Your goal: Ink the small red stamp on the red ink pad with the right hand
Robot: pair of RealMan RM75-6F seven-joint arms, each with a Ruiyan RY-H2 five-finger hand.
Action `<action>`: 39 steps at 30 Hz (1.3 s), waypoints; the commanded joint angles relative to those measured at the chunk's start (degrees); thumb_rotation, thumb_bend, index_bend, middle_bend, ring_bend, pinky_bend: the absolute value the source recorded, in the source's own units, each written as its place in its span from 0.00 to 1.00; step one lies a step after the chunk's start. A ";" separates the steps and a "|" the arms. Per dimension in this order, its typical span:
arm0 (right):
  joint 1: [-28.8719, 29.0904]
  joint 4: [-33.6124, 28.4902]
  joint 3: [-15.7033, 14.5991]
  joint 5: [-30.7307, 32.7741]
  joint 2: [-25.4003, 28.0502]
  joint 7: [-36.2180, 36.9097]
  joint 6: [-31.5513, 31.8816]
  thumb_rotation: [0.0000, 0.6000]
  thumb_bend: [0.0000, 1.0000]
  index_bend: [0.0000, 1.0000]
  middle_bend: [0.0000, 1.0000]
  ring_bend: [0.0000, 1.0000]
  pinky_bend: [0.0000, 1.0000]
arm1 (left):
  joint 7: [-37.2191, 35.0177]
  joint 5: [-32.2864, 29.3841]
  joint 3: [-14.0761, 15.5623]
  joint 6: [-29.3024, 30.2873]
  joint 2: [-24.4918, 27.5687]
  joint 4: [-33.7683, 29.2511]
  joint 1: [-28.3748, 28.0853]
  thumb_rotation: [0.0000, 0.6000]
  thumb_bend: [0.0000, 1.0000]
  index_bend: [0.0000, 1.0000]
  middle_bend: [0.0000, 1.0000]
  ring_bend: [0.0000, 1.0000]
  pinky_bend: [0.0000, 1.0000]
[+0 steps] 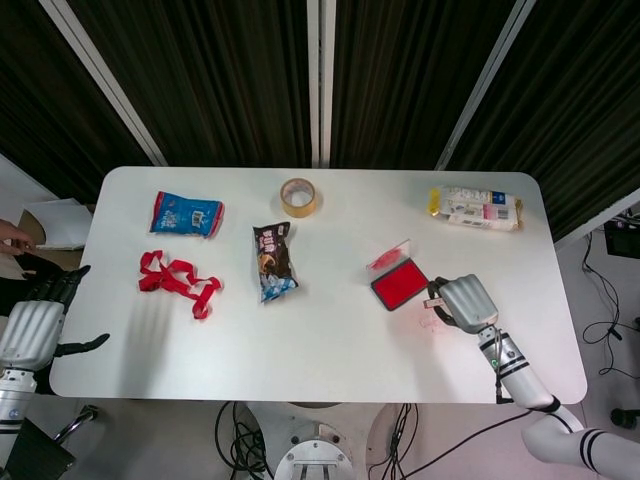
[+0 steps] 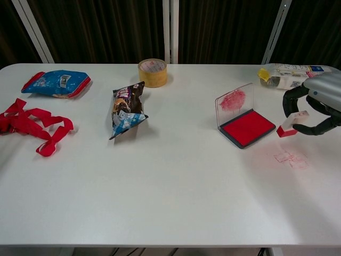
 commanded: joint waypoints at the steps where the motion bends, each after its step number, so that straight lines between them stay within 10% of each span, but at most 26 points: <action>1: 5.28 -3.91 3.51 4.02 2.29 -2.15 -7.75 1.00 0.35 0.60 0.50 0.81 0.88 | -0.16 -0.17 -0.03 -0.14 -0.12 0.16 -0.01 0.75 0.05 0.06 0.14 0.12 0.25; 10: 12.57 -1.20 5.76 12.44 -1.26 -9.44 -18.64 1.00 0.36 0.60 0.51 0.81 0.88 | -1.11 -1.53 -0.55 -0.95 0.12 1.16 -0.18 0.75 0.05 0.06 0.14 0.12 0.25; 39: 13.99 9.04 2.23 10.34 -7.82 -1.86 -16.54 1.00 0.36 0.61 0.52 0.81 0.88 | -0.74 -1.31 -0.61 -1.33 -0.16 1.15 -0.65 0.75 0.05 0.06 0.14 0.12 0.27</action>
